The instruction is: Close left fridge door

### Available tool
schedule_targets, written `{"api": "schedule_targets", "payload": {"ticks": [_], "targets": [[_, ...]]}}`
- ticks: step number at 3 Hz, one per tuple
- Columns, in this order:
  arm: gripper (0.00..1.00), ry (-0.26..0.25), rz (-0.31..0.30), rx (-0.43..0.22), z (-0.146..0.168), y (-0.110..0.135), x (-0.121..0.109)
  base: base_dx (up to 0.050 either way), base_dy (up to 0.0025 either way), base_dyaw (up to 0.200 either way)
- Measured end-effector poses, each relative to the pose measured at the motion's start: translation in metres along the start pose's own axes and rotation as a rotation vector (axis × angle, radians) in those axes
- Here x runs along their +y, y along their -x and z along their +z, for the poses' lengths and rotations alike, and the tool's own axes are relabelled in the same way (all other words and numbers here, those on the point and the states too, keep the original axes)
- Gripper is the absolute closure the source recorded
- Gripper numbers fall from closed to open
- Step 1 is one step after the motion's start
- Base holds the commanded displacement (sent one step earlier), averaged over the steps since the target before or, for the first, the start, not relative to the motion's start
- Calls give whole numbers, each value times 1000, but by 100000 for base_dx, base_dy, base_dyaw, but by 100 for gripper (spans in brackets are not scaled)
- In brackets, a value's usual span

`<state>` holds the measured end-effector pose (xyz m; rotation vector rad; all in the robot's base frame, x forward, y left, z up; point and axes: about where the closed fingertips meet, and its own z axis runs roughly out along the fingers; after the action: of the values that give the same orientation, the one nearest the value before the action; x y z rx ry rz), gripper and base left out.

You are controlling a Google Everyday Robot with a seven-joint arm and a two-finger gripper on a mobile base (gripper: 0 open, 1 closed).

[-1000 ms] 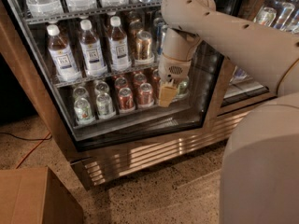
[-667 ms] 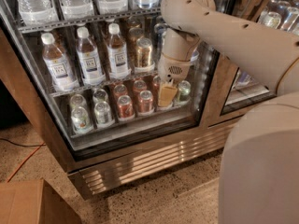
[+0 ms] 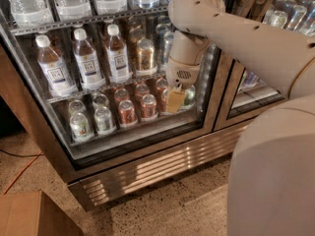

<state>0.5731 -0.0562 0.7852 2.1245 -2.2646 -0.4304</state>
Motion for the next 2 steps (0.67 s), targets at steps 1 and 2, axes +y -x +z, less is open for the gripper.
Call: {"api": "schedule_targets", "payload": {"ticks": [1,2], "targets": [[100,0,0,0,0,0,0,-4948,-5,34],[100,0,0,0,0,0,0,-4998,-3,22]]}}
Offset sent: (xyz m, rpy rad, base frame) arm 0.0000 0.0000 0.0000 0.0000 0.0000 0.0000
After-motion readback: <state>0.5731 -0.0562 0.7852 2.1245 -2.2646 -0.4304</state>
